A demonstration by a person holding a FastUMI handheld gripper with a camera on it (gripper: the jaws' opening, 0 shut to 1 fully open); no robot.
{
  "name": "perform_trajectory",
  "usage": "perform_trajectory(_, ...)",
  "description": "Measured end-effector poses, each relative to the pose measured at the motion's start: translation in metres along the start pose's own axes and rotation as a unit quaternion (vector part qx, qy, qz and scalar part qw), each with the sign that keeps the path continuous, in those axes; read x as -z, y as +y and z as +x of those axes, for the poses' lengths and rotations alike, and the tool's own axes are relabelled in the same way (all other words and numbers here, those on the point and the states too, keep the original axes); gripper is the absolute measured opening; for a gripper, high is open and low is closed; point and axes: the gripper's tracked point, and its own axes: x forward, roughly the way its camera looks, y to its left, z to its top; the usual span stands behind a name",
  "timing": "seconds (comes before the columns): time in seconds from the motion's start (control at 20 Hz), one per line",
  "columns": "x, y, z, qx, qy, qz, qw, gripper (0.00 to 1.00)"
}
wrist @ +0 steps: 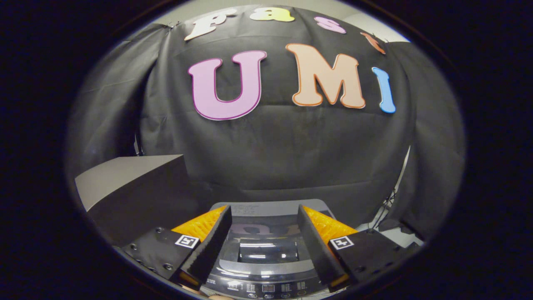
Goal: Put the clothes into the washing machine and then close the washing machine lid.
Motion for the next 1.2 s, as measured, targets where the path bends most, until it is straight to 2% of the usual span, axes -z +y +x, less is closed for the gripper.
perform_trajectory(0.2, 0.004, -0.029, -0.031, 0.004, -0.03, 0.015, 0.999, 0.98)
perform_trajectory(0.4, 0.013, -0.065, -0.062, 0.016, -0.068, 0.001, 0.998, 0.98)
perform_trajectory(0.6, 0.033, -0.085, -0.095, 0.008, -0.097, -0.004, 0.995, 0.98)
perform_trajectory(0.85, 0.063, -0.122, -0.129, 0.022, -0.135, -0.024, 0.99, 0.98)
perform_trajectory(1.2, 0.102, -0.132, -0.171, 0.017, -0.179, -0.034, 0.983, 0.98)
